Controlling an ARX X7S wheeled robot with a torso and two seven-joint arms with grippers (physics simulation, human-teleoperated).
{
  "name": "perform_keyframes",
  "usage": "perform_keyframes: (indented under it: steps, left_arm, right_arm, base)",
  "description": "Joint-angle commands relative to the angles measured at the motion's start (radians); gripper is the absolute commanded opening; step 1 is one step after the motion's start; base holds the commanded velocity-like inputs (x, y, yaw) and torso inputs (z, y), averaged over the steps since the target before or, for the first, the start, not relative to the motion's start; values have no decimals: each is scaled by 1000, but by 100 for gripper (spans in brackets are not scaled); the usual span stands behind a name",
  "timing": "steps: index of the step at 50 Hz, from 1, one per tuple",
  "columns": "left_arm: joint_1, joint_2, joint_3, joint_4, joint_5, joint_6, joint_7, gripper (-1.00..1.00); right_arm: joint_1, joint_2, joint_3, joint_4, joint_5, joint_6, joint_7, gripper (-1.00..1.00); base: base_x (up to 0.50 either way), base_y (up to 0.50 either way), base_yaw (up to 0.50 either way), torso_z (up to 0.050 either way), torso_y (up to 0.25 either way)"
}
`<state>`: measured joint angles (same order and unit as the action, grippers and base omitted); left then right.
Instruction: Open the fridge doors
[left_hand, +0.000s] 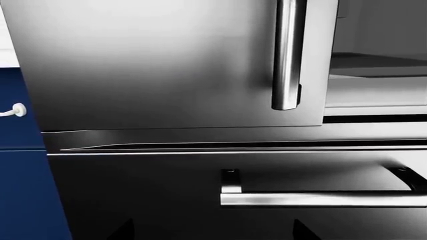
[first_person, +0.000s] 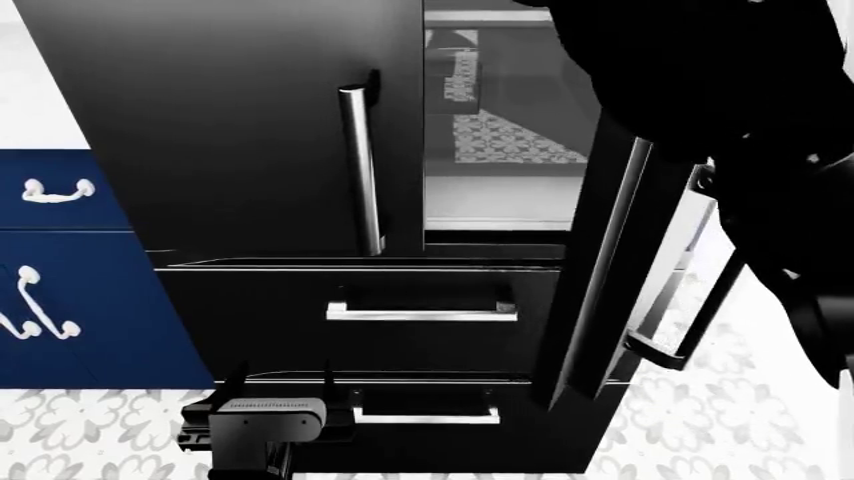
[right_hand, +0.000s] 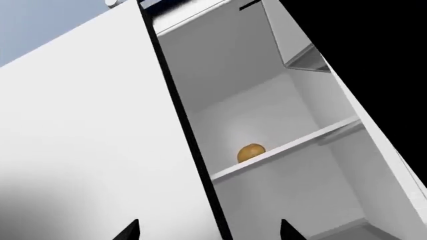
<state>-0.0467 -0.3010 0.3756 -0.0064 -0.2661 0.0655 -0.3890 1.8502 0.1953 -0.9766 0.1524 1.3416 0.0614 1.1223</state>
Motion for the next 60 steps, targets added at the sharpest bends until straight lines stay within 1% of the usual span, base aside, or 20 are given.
perform_keyframes:
  steps: [1,7,23,43,56,60]
  left_arm:
    - [1,-2,2,2,-2,1,-4,100]
    - [2,-3,3,4,-3,1,-6,100]
    - [-1,-5,10,-2,2,2,-12,100]
    - [0,-7,14,0,0,4,-18,100]
    - [-2,-9,16,-1,-2,3,-23,100]
    - [-2,-9,17,-2,-2,4,-24,100]
  right_arm:
    - [-148,114,34,294,-2,5,107,100]
    - [-174,168,22,258,-19,14,140,100]
    - [-247,366,7,90,-51,46,241,100]
    - [-380,622,32,-103,-50,37,348,100]
    - [-523,810,64,-204,-38,-24,419,100]
    - [-565,844,75,-222,-36,-46,434,100]
  base:
    - [0,0,0,-11,0]
    - [0,0,0,-4,0]
    - [0,0,0,-5,0]
    - [0,0,0,-6,0]
    - [0,0,0,-4,0]
    - [0,0,0,-5,0]
